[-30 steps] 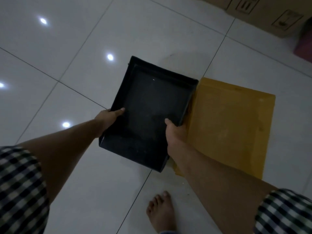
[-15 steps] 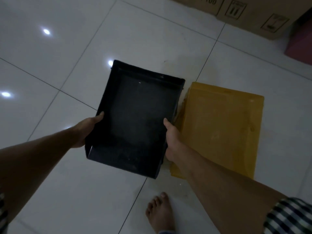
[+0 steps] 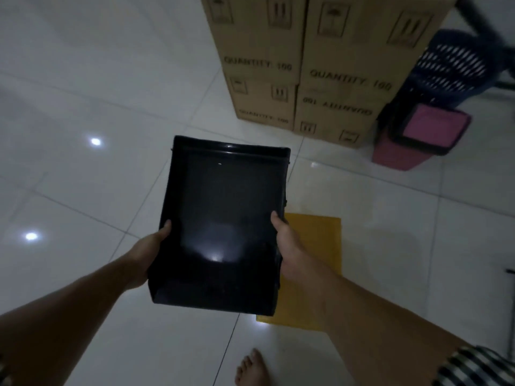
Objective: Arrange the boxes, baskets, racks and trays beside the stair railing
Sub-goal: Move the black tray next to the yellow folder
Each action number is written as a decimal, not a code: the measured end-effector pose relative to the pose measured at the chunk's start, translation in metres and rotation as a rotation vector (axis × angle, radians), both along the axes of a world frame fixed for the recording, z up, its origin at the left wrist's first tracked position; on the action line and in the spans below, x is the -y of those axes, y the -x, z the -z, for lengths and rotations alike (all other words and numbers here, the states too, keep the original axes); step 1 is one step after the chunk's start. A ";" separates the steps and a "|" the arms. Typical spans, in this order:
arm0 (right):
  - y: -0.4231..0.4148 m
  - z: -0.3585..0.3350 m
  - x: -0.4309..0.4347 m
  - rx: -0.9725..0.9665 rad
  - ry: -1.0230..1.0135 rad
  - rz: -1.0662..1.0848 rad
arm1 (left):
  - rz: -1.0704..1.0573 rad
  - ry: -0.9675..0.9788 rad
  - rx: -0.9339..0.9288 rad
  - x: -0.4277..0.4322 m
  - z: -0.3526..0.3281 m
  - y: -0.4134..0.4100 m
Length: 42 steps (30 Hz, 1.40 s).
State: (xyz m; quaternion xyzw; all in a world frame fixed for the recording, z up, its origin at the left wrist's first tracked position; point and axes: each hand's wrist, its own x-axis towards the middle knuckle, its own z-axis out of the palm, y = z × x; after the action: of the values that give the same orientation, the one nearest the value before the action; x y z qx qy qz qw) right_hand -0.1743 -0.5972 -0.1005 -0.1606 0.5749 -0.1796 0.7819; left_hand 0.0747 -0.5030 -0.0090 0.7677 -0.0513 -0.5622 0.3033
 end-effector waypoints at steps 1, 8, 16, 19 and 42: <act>0.018 -0.011 0.005 0.000 -0.005 0.024 | 0.005 0.003 -0.010 0.007 -0.012 0.017; 0.180 -0.065 0.029 -0.092 -0.037 0.197 | 0.104 0.015 -0.040 0.063 -0.065 0.169; 0.381 -0.090 0.048 -0.094 -0.051 0.349 | 0.251 -0.004 -0.105 0.119 -0.089 0.369; 0.448 -0.094 0.053 -0.118 -0.040 0.390 | 0.323 -0.019 -0.136 0.133 -0.087 0.433; 0.720 -0.047 0.222 -0.360 -0.049 0.613 | 0.513 -0.117 -0.281 0.370 0.004 0.704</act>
State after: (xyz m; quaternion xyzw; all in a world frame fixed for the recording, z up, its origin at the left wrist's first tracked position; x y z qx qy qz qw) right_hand -0.8946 -0.8191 -0.0538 0.0092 0.7290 -0.3608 0.5816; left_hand -0.6295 -0.8730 -0.0133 0.6604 -0.1687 -0.7233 0.1107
